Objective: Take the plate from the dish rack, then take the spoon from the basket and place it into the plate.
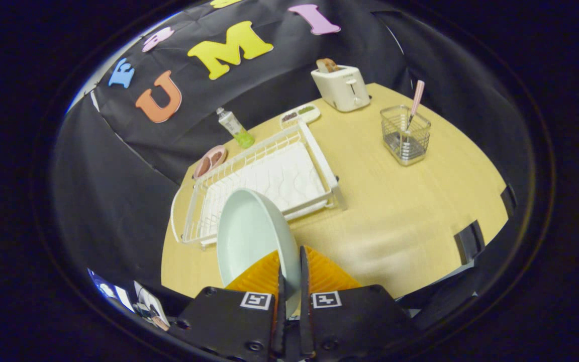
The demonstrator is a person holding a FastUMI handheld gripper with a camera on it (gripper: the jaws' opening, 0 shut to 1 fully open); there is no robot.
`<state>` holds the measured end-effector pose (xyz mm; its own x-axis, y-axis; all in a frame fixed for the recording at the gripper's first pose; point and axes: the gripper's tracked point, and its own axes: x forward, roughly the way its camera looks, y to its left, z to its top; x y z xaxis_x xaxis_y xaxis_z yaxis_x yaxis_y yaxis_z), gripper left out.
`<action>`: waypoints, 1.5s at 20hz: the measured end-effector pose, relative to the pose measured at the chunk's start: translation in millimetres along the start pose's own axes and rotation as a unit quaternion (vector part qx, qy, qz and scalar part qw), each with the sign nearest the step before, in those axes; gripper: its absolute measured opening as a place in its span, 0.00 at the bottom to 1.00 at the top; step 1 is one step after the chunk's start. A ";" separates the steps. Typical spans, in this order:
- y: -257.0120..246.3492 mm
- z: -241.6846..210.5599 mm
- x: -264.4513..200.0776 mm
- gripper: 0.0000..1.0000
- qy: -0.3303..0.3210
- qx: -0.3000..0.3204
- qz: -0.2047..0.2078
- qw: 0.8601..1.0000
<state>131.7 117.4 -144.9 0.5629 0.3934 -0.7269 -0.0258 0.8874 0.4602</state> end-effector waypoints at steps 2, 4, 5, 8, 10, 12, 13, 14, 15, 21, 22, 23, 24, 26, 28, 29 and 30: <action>-10.4 -13.6 15.3 0.16 0.015 -0.001 0.011 1.000; -30.6 -17.6 28.7 0.16 0.016 0.007 -0.009 1.000; -39.3 -18.6 33.7 0.16 0.013 0.005 -0.025 1.000; -44.9 -19.2 40.8 0.16 0.013 0.010 -0.016 1.000; -52.1 -24.6 45.8 0.17 0.020 0.012 -0.014 1.000; -56.9 -27.1 51.0 0.19 0.021 0.013 -0.012 1.000; -60.1 -29.9 53.6 0.20 0.024 0.010 -0.015 1.000; -61.9 -32.1 55.3 0.22 0.026 0.008 -0.013 1.000; -63.4 -33.4 57.2 0.23 0.028 0.007 -0.013 1.000; -77.6 -33.4 57.7 0.28 0.036 0.007 -0.035 0.999; -82.9 -31.6 58.3 0.29 0.032 0.004 -0.046 0.998; -84.5 -29.7 57.2 0.25 0.028 0.003 -0.050 0.998; -84.0 -29.4 55.8 0.25 0.029 0.006 -0.047 0.998; -80.5 -26.1 49.3 0.27 0.019 0.003 -0.035 0.999; -78.3 -13.2 36.3 0.35 -0.025 -0.012 -0.026 0.999; -79.7 -2.3 27.3 0.52 -0.056 -0.022 -0.030 0.998; -83.7 8.3 16.4 0.69 -0.088 -0.031 -0.044 0.995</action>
<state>149.9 47.5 -191.1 0.7011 0.2701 -0.6599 -0.0182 0.9320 0.3621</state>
